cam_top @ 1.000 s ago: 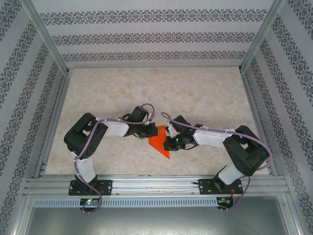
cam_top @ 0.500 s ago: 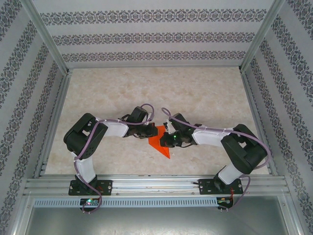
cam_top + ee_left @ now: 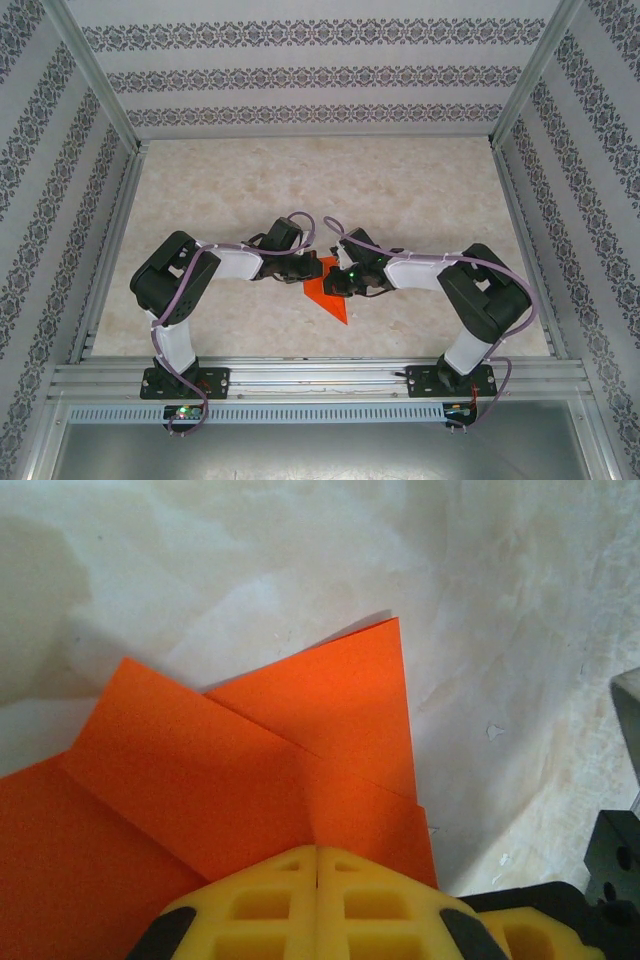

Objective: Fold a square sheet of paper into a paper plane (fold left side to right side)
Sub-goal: Fourth fold the wing at the center of the table.

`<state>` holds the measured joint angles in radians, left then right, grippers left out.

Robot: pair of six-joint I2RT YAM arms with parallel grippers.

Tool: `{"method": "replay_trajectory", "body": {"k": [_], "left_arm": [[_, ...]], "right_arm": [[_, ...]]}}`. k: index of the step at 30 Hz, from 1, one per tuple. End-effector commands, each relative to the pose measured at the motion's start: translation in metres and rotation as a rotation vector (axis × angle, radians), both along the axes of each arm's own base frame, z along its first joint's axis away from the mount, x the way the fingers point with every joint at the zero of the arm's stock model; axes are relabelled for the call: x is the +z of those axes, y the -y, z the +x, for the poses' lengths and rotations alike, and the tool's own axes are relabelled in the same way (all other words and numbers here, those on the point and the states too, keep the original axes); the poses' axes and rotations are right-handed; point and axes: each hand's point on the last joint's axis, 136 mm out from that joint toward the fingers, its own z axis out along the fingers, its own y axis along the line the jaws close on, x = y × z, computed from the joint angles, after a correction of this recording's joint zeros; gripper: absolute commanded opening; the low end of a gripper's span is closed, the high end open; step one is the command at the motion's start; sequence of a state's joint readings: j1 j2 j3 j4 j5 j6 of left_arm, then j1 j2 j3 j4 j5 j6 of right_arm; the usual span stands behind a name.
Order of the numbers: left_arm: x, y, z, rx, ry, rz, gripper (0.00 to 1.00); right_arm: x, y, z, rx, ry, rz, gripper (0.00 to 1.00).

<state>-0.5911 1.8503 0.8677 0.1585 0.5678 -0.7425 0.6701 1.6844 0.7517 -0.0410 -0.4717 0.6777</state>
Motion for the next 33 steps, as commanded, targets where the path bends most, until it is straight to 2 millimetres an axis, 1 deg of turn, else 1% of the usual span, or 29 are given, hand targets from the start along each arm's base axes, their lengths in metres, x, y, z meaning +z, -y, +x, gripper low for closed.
{"method": "replay_trajectory", "body": {"k": [1,7,15,21,33], "left_arm": [[-0.028,-0.02,-0.015,0.045,-0.084,0.111,0.0],[-0.033,-0.026,-0.015,0.063,-0.104,0.138,0.0],[-0.037,-0.03,-0.014,0.079,-0.115,0.146,0.0],[-0.042,-0.033,-0.014,0.089,-0.125,0.148,0.0],[-0.043,-0.034,-0.013,0.094,-0.129,0.148,0.0]], "right_arm": [[-0.007,0.002,-0.005,0.016,-0.013,-0.041,0.0],[-0.016,0.013,-0.023,0.013,-0.056,-0.075,0.0],[-0.019,0.023,-0.042,0.009,-0.099,-0.093,0.0],[-0.02,0.031,-0.053,-0.008,-0.117,-0.099,0.0],[-0.024,0.046,-0.072,-0.019,-0.156,-0.119,0.0]]}}
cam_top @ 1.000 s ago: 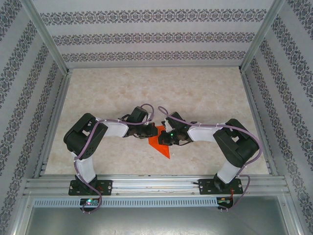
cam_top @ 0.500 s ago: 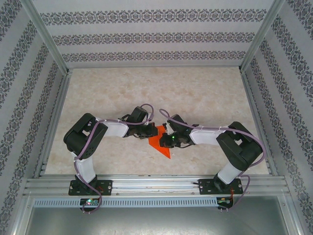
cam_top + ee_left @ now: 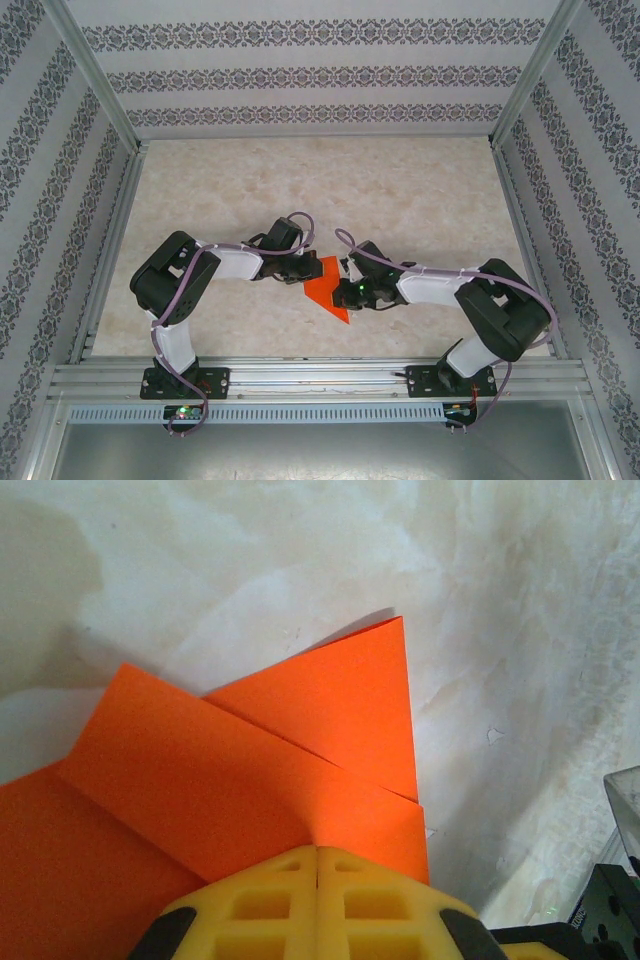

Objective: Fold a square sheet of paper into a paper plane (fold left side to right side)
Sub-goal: Fourth fold the wing at the center of the table.

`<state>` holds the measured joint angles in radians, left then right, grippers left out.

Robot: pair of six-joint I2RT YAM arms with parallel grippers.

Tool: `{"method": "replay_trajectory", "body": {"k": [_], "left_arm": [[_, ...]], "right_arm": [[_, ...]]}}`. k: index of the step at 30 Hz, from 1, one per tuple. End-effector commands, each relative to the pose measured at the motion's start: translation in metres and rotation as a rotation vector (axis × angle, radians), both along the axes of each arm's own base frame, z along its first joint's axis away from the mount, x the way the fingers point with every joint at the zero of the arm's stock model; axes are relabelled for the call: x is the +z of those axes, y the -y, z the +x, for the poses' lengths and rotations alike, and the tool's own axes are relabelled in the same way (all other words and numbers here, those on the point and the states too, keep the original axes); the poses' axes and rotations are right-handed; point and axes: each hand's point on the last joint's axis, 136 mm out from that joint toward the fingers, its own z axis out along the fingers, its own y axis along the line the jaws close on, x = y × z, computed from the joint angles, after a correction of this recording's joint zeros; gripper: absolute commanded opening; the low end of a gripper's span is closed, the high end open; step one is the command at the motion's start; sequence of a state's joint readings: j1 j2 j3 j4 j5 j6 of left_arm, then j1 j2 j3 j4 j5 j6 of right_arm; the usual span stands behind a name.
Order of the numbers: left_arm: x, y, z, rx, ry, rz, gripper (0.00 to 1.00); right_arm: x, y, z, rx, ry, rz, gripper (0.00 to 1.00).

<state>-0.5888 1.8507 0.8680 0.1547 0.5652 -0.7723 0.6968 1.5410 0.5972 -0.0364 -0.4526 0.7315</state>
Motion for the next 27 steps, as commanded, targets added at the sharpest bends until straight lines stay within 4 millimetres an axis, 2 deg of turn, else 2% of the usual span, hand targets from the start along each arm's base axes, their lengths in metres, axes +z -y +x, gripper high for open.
{"method": "replay_trajectory", "body": {"k": [1,27], "left_arm": [[-0.042,-0.033,-0.014,0.067,-0.107,0.149,0.0],[-0.04,-0.034,-0.013,0.07,-0.102,0.148,0.0]], "right_arm": [[-0.022,0.025,-0.038,0.007,-0.134,-0.104,0.0],[-0.027,0.052,-0.08,0.017,-0.214,-0.155,0.0]]}}
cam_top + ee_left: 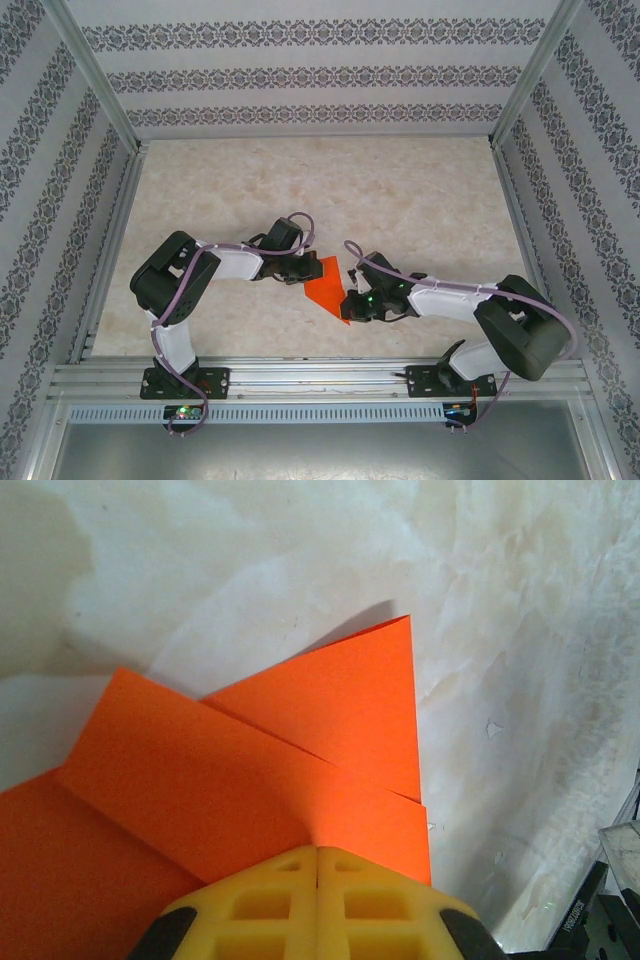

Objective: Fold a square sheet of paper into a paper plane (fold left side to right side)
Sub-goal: Fourth fold the wing at the center of the table.

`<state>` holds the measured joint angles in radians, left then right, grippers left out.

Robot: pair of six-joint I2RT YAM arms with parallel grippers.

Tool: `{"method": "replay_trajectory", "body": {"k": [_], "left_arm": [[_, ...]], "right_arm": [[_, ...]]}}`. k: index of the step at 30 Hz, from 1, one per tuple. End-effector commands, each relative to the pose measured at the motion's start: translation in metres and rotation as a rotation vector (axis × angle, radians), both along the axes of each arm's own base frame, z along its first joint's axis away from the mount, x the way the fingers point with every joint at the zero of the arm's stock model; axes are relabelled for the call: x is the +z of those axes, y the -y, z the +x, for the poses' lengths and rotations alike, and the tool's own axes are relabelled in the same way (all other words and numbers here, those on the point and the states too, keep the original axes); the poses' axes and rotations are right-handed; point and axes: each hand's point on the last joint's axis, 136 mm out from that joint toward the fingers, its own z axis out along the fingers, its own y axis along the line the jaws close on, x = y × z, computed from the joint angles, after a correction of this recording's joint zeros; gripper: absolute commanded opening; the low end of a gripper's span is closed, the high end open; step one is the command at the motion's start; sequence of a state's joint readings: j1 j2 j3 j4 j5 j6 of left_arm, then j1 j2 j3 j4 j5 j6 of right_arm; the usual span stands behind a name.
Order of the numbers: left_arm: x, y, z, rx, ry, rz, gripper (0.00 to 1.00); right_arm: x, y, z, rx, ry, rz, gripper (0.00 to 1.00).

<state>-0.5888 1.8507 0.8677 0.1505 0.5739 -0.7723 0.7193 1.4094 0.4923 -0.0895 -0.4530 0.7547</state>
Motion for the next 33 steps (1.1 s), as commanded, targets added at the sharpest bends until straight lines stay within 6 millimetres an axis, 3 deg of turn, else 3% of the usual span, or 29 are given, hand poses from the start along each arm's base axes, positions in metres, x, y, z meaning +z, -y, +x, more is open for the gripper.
{"method": "replay_trajectory", "body": {"k": [1,10,16,19,24,27,30,33], "left_arm": [[-0.04,-0.035,-0.011,0.073,-0.094,0.152,0.0],[-0.039,-0.034,-0.012,0.071,-0.094,0.152,0.0],[-0.038,-0.032,-0.011,0.069,-0.093,0.141,0.0],[-0.035,-0.029,-0.01,0.067,-0.088,0.121,0.0],[-0.033,-0.025,-0.009,0.067,-0.085,0.096,0.0],[-0.03,-0.023,-0.009,0.063,-0.082,0.084,0.0],[-0.028,-0.022,-0.01,0.06,-0.074,0.081,0.0],[-0.016,-0.017,-0.007,0.053,-0.052,0.05,0.06]], "right_arm": [[-0.026,0.033,-0.049,0.015,-0.181,-0.139,0.0],[-0.019,0.042,-0.061,0.033,-0.192,-0.157,0.0],[0.008,0.036,-0.051,0.038,-0.142,-0.085,0.0],[0.032,0.028,-0.034,0.039,-0.059,-0.002,0.07],[0.063,0.02,0.006,0.047,0.121,0.093,0.36],[0.067,0.016,0.029,0.051,0.166,0.12,0.45],[0.063,0.012,0.048,0.065,0.181,0.127,0.46],[0.058,0.009,0.062,0.074,0.189,0.12,0.47]]}}
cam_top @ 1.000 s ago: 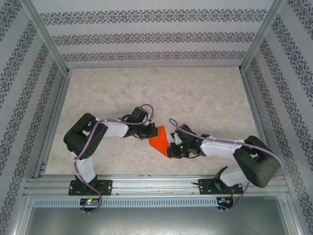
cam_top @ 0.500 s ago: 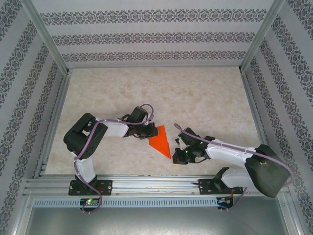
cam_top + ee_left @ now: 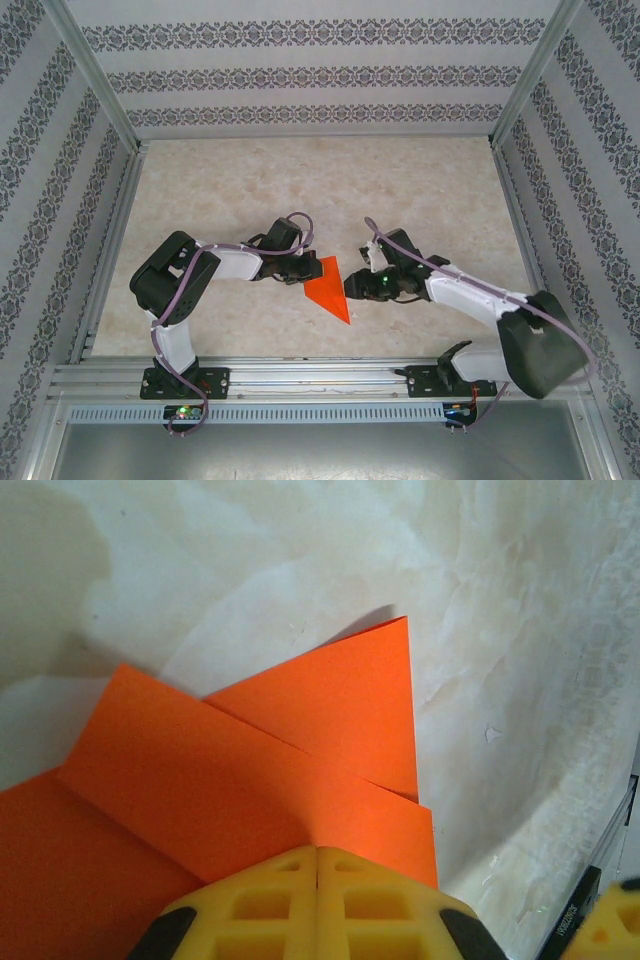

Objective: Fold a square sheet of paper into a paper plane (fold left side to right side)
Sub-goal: Fourth fold the wing at the center of the table, then turn over the paper at the center of the table.

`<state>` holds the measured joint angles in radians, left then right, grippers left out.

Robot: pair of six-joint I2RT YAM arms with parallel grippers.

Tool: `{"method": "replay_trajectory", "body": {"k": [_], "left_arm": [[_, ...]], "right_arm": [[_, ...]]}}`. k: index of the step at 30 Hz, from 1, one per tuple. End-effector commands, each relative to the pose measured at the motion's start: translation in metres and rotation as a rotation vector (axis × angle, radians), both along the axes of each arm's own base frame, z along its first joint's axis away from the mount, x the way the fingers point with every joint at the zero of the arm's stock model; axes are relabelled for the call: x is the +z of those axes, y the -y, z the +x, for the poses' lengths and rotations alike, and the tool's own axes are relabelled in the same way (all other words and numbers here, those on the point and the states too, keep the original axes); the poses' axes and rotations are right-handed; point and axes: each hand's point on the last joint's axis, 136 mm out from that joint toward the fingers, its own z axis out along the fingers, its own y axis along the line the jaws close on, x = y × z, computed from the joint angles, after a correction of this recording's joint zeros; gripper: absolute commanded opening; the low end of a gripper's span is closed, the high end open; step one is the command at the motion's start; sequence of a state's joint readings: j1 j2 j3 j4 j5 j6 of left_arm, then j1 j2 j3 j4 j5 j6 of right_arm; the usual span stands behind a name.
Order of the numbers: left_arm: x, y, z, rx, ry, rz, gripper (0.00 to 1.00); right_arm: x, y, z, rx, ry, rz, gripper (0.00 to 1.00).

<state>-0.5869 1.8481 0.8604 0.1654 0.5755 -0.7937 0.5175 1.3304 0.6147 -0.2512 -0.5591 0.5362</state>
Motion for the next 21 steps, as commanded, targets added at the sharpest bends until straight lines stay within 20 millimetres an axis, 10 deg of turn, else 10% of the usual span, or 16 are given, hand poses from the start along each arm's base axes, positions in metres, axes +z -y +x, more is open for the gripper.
{"method": "replay_trajectory", "body": {"k": [1,11,21], "left_arm": [[-0.01,-0.015,-0.006,0.036,-0.034,0.043,0.08],[0.059,-0.014,0.007,0.054,0.132,-0.031,0.27],[0.07,-0.054,0.001,0.131,0.185,0.058,0.35]], "right_arm": [[0.006,-0.01,0.02,0.056,0.078,0.032,0.47],[-0.002,-0.026,0.041,0.124,0.107,0.118,0.51],[-0.011,-0.039,0.045,0.174,0.088,0.157,0.47]]}}
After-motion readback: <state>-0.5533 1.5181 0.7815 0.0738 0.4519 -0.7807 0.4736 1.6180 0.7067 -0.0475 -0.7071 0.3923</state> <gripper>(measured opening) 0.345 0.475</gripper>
